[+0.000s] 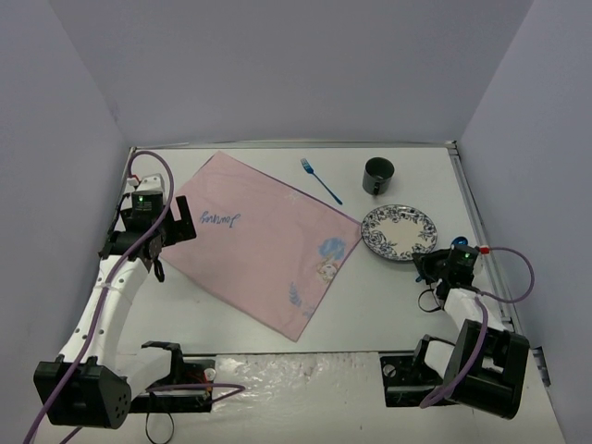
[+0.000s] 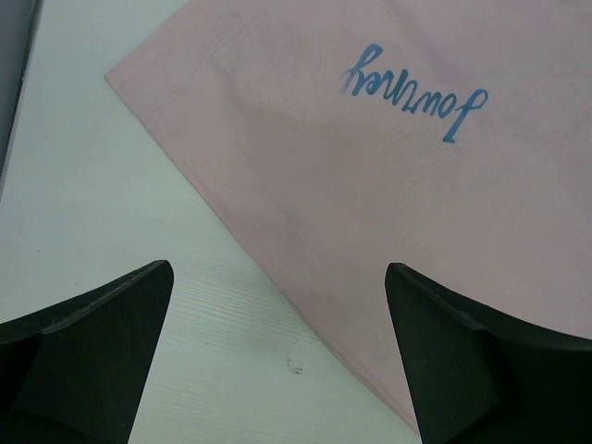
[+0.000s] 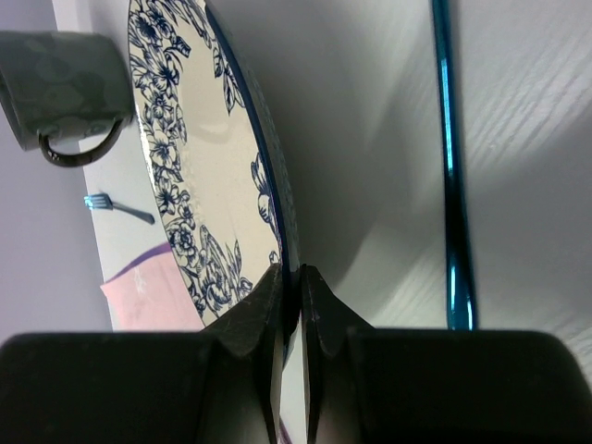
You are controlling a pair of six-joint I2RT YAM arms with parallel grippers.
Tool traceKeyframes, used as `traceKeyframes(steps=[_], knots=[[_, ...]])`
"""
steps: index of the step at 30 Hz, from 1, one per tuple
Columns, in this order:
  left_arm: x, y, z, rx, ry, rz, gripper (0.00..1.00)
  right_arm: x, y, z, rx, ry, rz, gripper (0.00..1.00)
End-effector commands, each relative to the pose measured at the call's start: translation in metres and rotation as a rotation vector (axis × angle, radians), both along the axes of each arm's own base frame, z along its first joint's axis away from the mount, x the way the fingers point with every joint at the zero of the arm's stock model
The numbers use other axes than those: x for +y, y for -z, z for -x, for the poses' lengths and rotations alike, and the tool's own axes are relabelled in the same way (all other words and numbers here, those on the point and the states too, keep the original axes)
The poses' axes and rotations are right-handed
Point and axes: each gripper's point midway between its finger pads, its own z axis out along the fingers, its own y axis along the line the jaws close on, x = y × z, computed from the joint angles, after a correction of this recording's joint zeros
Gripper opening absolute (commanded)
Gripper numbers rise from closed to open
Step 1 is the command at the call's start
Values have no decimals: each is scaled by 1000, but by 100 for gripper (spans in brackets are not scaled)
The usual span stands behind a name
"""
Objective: Set the dinner table for one person
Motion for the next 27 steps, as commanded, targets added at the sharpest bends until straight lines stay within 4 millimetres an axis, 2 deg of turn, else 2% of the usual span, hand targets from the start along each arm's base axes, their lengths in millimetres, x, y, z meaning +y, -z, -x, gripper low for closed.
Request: traceKeyframes(steps=[1, 9, 13, 15, 20, 27], knots=[[1, -18, -12, -73, -11, -3, 97, 11, -85, -41, -264, -141, 51, 0], [2, -17, -12, -73, -12, -6, 97, 23, -115, -51, -353, -219, 69, 0], [1, -17, -12, -72, -11, -5, 97, 44, -139, -58, -392, -338, 87, 0], [1, -17, -12, -74, -10, -5, 97, 58, -149, -60, -411, -402, 105, 0], [1, -18, -12, -75, -8, -3, 97, 98, -161, -61, -439, -538, 88, 0], [-1, -18, -12, -77, 0, 0, 97, 182, -177, -67, -520, -752, 50, 0]])
